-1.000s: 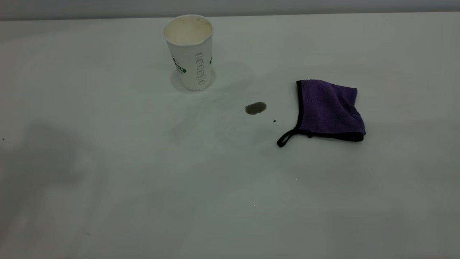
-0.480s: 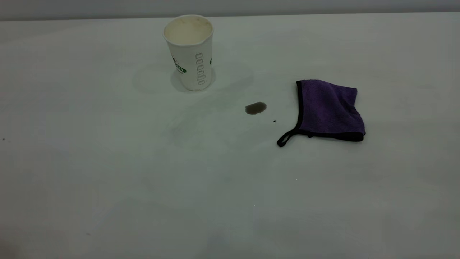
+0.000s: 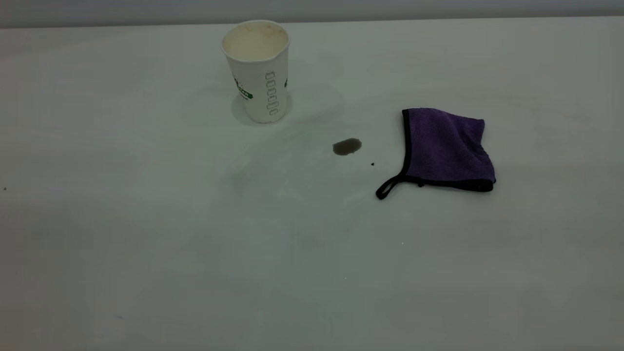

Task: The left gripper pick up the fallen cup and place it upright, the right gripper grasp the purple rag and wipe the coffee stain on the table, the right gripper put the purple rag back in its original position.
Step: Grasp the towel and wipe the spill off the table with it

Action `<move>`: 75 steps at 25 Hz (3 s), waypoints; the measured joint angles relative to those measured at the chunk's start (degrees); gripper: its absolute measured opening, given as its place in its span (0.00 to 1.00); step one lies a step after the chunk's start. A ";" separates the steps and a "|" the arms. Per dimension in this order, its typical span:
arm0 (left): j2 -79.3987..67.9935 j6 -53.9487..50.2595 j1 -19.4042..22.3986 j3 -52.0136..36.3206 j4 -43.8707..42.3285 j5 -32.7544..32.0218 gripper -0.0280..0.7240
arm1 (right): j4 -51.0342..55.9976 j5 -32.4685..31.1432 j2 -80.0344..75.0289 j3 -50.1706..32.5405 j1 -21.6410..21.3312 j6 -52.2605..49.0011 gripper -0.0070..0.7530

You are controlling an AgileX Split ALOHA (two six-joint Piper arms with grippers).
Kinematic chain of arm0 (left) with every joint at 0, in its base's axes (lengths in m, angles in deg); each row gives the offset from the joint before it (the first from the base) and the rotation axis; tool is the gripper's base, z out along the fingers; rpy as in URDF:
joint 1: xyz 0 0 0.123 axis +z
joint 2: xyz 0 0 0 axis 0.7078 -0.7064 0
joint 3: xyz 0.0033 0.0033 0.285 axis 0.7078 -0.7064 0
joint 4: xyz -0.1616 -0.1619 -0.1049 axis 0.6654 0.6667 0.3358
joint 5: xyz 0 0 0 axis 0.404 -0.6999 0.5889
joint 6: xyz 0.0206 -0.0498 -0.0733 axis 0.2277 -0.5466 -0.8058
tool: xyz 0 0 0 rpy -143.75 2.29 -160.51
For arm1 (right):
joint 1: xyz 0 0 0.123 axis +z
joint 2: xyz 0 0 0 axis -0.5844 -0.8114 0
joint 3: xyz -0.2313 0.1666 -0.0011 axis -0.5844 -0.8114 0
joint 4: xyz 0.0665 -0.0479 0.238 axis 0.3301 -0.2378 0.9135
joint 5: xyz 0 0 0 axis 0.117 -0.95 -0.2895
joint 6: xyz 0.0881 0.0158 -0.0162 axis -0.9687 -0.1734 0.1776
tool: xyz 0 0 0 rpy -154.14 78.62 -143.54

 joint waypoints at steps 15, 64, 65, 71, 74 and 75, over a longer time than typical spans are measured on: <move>11.85 -0.17 2.03 -4.51 -0.06 1.31 0.74 | 0.00 0.00 0.00 0.00 0.00 0.00 0.32; 11.85 -0.41 2.03 -5.16 -1.26 0.88 0.74 | -2.60 24.45 -66.10 18.95 0.11 3.61 0.96; 11.85 -0.41 2.03 -5.16 -1.26 0.88 0.74 | -2.34 26.86 -70.46 19.12 0.25 4.28 0.96; 11.85 -0.41 2.03 -5.16 -1.26 0.88 0.74 | -1.54 39.52 -95.17 22.89 4.19 5.96 0.96; 11.85 -0.41 2.03 -5.16 -1.26 0.82 0.74 | -1.48 41.26 -107.04 27.82 6.28 6.07 0.96; 11.85 -0.41 2.03 -5.16 -1.26 0.82 0.74 | -1.48 41.49 -109.95 29.69 6.99 6.20 0.96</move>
